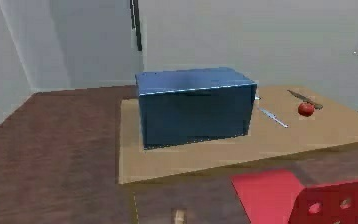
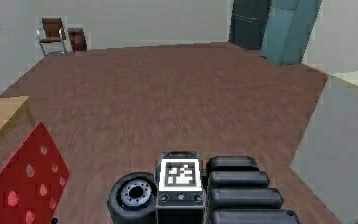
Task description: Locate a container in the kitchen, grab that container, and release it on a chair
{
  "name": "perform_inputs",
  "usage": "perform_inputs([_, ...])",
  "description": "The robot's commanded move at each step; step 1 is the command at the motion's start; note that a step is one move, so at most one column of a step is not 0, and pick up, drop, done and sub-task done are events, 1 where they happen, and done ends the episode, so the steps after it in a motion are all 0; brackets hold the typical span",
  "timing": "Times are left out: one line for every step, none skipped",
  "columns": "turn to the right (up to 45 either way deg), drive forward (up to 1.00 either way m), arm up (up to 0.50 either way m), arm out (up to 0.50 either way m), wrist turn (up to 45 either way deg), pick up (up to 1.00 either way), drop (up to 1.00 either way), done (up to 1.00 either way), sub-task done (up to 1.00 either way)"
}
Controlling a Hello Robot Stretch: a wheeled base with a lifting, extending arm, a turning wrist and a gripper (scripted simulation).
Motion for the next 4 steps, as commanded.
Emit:
perform_inputs([-45.0,0.0,0.0,0.0,0.0,0.0,0.0,0.0,0.0])
perform_inputs([-18.0,0.0,0.0,0.0,0.0,0.0,0.0,0.0,0.0])
perform_inputs([0.0,0.0,0.0,0.48,0.0,0.0,0.0,0.0,0.0])
perform_inputs([0.0,0.0,0.0,0.0,45.0,0.0,0.0,0.0,0.0])
